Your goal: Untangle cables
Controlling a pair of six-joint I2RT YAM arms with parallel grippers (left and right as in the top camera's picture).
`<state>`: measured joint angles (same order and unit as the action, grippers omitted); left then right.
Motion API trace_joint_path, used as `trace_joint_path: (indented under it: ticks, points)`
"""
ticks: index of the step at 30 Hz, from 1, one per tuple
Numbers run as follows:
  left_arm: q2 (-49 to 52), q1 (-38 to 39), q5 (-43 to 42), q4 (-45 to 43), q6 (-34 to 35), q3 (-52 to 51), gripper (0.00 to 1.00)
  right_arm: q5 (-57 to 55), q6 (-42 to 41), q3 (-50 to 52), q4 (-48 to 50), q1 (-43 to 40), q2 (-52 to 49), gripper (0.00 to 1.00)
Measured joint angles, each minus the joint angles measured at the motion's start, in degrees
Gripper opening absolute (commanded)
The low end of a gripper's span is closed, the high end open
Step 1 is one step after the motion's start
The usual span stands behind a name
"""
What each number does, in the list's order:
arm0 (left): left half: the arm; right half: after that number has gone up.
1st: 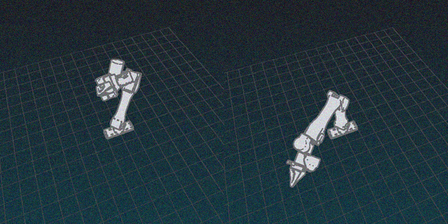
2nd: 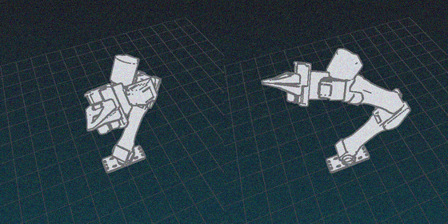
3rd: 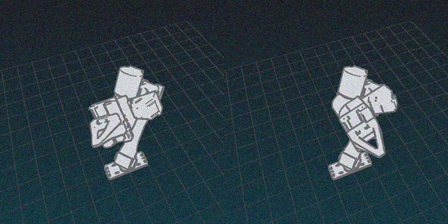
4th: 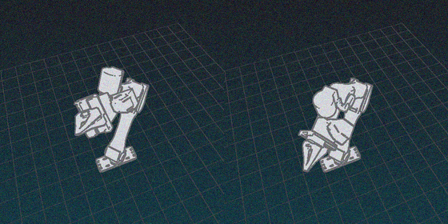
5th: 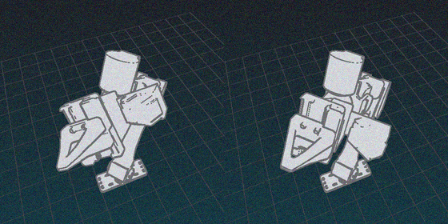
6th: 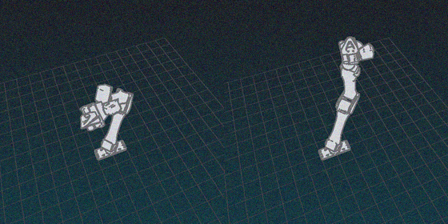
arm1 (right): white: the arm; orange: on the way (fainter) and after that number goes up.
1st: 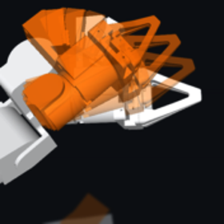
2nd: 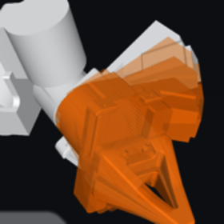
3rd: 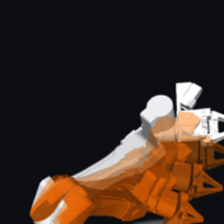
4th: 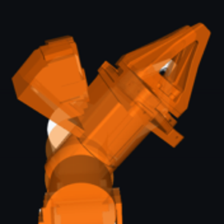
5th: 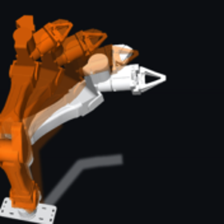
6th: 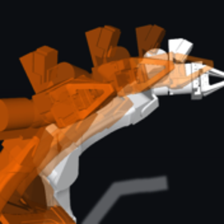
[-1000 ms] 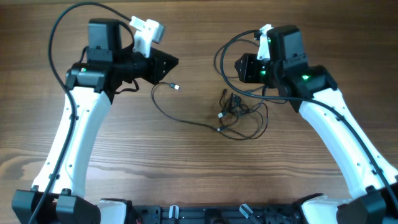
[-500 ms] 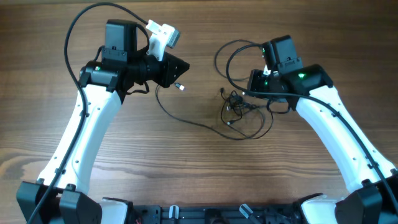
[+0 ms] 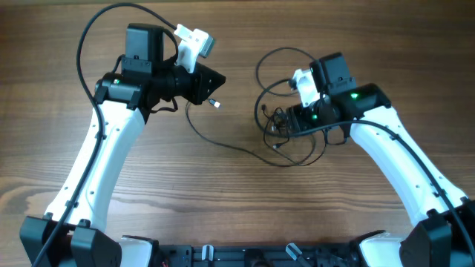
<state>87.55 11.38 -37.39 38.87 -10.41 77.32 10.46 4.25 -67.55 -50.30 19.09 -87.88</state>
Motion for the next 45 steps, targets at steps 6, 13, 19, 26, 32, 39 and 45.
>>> trace_joint_path:
  ticks: [6, 13, 19, 26, 32, 39, 45]
  points:
    - [0.0, 0.0, 0.0, 0.8, 0.0, 0.0, 0.23, 1.5, 5.7, 5.1, 3.6, 0.0, -0.2, 0.59]
    - [0.0, 0.0, 0.0, 2.1, -0.8, 0.0, 0.23, 2.4, 11.7, 8.7, 11.5, 0.0, -0.3, 0.57]
    - [0.0, 0.0, 0.0, 4.3, -2.6, 0.0, 0.23, 2.6, 15.3, 8.7, 15.8, -2.1, -2.1, 0.57]
    - [0.0, 0.0, 0.0, 4.7, -3.5, 0.0, 0.23, 4.3, 17.2, 8.7, 15.7, -5.2, -6.0, 0.54]
    - [0.0, 0.0, 0.0, 4.9, -3.7, 0.0, 0.24, 5.6, 18.0, 8.7, 16.1, -5.2, -6.0, 0.14]
    - [0.0, 0.0, 0.0, 5.7, -3.9, 0.0, 0.26, 6.3, 15.7, 8.7, 18.6, -5.2, -6.0, 0.04]
    - [0.0, 0.0, 0.0, 5.7, -3.9, 0.0, 0.26, 6.5, 6.6, 8.7, 20.8, -5.2, -6.0, 0.04]
